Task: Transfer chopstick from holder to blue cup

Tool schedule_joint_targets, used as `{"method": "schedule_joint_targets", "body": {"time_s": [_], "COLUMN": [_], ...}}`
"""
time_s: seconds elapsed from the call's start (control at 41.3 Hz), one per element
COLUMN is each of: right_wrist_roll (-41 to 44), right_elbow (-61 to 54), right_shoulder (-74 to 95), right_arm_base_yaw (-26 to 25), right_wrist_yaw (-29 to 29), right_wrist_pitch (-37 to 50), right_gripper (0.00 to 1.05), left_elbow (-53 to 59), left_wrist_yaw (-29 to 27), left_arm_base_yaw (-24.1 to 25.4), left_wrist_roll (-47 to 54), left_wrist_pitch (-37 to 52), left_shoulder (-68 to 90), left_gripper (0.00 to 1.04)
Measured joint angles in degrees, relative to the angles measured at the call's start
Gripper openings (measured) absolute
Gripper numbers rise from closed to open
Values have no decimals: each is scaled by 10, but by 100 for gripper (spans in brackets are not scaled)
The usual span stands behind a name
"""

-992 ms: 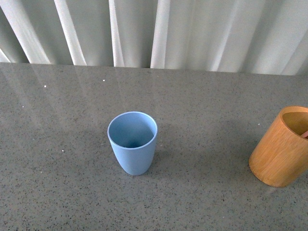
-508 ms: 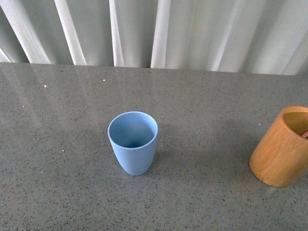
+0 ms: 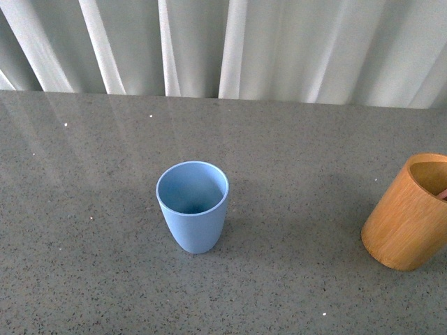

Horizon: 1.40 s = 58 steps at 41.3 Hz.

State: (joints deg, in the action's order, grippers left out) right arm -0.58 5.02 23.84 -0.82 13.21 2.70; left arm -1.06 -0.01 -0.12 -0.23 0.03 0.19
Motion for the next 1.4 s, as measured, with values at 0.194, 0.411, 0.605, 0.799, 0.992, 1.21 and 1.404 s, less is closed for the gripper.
{"method": "schedule_joint_targets", "body": {"time_s": [0.194, 0.411, 0.605, 0.799, 0.992, 1.21, 1.404], "right_wrist_roll": [3, 30, 29, 23, 14, 16, 16], "right_elbow": [-1, -11, -16, -22, -13, -10, 26], "right_shoulder": [176, 389, 528, 634, 710, 730, 759], "right_arm_base_yaw": [-49, -58, -64, -68, -84, -85, -76], "right_wrist_yaw": [-111, -161, -179, -153, -154, -162, -167], "right_wrist_pitch": [199, 428, 591, 709, 769, 772, 771], "right_gripper": [95, 95, 95, 95, 95, 95, 95], "left_elbow": [0, 0, 0, 0, 0, 0, 0], "left_wrist_yaw": [0, 0, 0, 0, 0, 0, 0], "left_arm_base_yaw": [0, 0, 0, 0, 0, 0, 0], "left_wrist_roll": [0, 0, 0, 0, 0, 0, 0], "left_wrist_pitch": [0, 0, 0, 0, 0, 0, 0], "left_shoulder": [0, 0, 0, 0, 0, 0, 0], "left_gripper": [98, 98, 98, 98, 98, 98, 98]}}
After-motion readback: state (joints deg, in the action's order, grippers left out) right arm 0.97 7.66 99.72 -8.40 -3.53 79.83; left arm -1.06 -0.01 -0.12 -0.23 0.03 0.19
